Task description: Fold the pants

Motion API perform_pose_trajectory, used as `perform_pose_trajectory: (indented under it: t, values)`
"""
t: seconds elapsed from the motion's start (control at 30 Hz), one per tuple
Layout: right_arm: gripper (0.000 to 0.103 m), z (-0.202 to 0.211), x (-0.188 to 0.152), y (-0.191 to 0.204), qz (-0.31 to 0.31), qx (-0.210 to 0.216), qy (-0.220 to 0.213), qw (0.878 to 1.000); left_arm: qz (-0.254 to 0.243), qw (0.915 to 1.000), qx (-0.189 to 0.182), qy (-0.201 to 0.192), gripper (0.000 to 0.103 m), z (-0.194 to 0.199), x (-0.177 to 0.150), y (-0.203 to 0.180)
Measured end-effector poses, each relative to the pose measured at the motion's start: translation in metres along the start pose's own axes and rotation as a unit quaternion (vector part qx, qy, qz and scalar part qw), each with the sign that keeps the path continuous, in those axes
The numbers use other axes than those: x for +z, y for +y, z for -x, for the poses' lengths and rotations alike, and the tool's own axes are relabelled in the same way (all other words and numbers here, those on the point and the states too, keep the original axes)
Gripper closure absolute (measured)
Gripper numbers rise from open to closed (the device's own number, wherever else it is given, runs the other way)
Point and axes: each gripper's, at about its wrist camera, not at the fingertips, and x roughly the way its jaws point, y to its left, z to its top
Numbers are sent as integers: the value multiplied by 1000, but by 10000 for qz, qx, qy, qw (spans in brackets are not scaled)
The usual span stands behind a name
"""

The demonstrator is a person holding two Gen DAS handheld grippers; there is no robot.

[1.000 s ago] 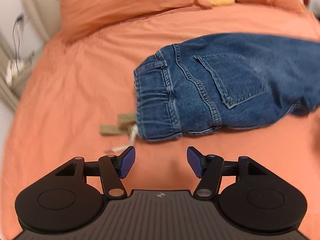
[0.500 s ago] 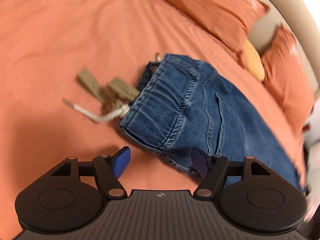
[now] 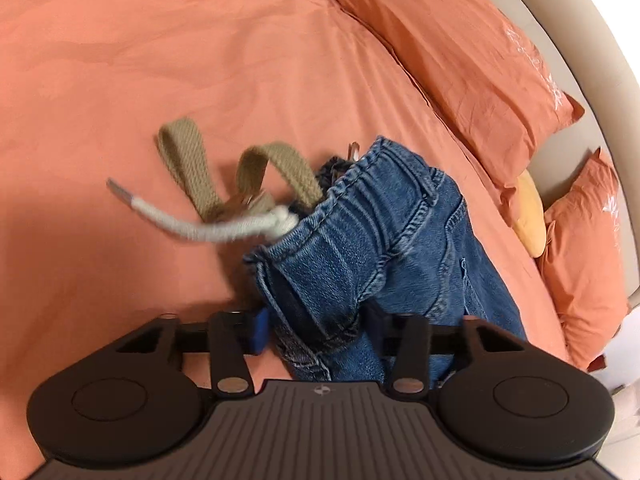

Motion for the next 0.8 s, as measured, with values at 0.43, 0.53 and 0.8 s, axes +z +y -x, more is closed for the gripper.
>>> perform_pose_trajectory:
  t: [0.43, 0.53, 0.8]
  values:
    - [101, 88, -7, 13, 324, 766, -13, 9965, -695, 9954, 650, 135, 73, 100, 25, -44]
    - [101, 103, -24, 30, 195, 1098, 3, 9938, -512, 9954, 804, 102, 73, 132, 16, -14]
    - [100, 93, -82, 94, -100, 1602, 125, 9870, 455, 9932, 1069, -13, 74, 173, -24, 110]
